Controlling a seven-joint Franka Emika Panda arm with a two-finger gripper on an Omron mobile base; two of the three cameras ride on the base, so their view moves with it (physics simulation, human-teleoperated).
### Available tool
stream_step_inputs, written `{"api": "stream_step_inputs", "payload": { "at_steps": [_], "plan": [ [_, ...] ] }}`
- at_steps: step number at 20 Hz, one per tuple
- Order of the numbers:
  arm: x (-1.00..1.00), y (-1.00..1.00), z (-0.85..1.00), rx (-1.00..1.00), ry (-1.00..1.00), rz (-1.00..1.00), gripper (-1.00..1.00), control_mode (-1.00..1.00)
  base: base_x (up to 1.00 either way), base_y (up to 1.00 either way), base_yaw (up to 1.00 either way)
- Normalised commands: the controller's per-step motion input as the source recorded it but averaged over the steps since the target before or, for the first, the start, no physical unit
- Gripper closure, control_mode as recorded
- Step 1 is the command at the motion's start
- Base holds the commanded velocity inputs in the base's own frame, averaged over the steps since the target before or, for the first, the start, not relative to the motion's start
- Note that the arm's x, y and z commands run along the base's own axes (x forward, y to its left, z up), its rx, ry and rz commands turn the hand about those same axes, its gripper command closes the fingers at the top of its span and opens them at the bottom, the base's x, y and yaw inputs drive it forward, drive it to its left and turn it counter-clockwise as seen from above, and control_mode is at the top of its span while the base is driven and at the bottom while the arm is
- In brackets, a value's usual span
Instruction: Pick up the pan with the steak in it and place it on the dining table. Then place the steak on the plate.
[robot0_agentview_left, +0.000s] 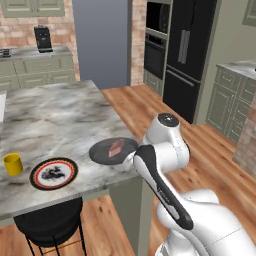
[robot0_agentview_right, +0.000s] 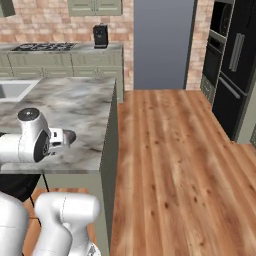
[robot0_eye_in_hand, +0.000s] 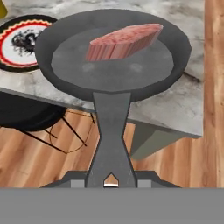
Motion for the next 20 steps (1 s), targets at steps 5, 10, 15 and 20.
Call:
{"api": "stream_step_inputs", "payload": {
  "at_steps": [5, 10, 15, 20],
  "plan": [
    [0.52, 0.06, -0.37, 0.00, -0.03, -0.03, 1.00, -1.00, 0.00, 0.00, 0.00],
    [0.46, 0.11, -0.43, 0.00, -0.06, -0.02, 1.00, -1.00, 0.00, 0.00, 0.00],
    [0.33, 0.12, -0.34, -0.01, -0.08, -0.03, 1.00, -1.00, 0.00, 0.00, 0.00],
    [0.13, 0.22, -0.27, 0.00, -0.03, -0.01, 1.00, -1.00, 0.00, 0.00, 0.00]
  ]
}}
